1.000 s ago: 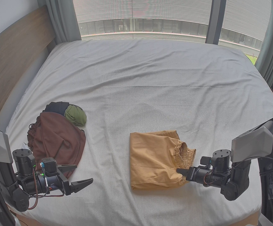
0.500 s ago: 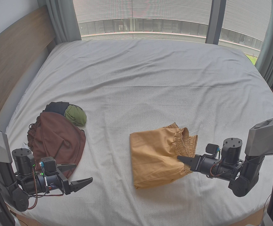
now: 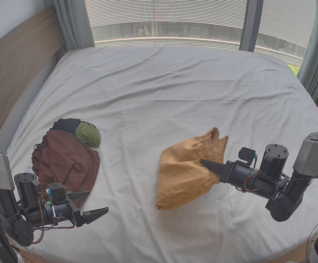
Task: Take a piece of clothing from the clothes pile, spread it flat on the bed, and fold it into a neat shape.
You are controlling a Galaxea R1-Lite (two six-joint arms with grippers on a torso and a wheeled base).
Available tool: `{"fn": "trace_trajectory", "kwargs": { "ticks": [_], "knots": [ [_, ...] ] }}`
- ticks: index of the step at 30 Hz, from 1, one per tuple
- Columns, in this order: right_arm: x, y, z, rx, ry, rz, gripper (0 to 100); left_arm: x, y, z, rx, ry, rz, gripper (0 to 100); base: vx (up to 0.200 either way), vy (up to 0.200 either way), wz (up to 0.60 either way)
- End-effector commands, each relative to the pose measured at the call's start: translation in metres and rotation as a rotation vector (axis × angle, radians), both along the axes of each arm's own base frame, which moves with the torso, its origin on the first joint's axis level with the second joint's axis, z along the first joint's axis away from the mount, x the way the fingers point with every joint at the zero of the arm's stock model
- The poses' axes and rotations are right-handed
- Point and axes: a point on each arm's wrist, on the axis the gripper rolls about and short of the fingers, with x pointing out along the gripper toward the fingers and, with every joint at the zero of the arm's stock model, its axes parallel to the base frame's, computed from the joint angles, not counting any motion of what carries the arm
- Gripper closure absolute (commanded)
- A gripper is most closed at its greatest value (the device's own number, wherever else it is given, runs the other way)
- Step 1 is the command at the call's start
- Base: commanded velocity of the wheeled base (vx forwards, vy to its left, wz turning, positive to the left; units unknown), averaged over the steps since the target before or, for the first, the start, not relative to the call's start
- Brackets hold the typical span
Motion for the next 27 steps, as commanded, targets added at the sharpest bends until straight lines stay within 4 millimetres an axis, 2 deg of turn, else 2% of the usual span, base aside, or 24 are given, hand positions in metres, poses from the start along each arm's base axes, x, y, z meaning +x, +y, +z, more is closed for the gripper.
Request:
{"fn": "trace_trajectory", "kwargs": {
  "ticks": [1,16,27],
  "knots": [
    [0.005,0.01,0.02,0.046,-0.067,0.018,100,0.0,-0.001,0.0,-0.001,0.0,-0.002,0,0.0,0.0,0.0],
    [0.04,0.024,0.051,0.102,-0.134,0.012,100,0.0,-0.001,-0.001,0.0,0.008,-0.005,0,0.0,0.0,0.0],
    [0.075,0.03,0.072,0.105,-0.149,-0.011,100,0.0,-0.001,-0.001,-0.001,0.006,-0.005,0,0.0,0.0,0.0]
  ]
}}
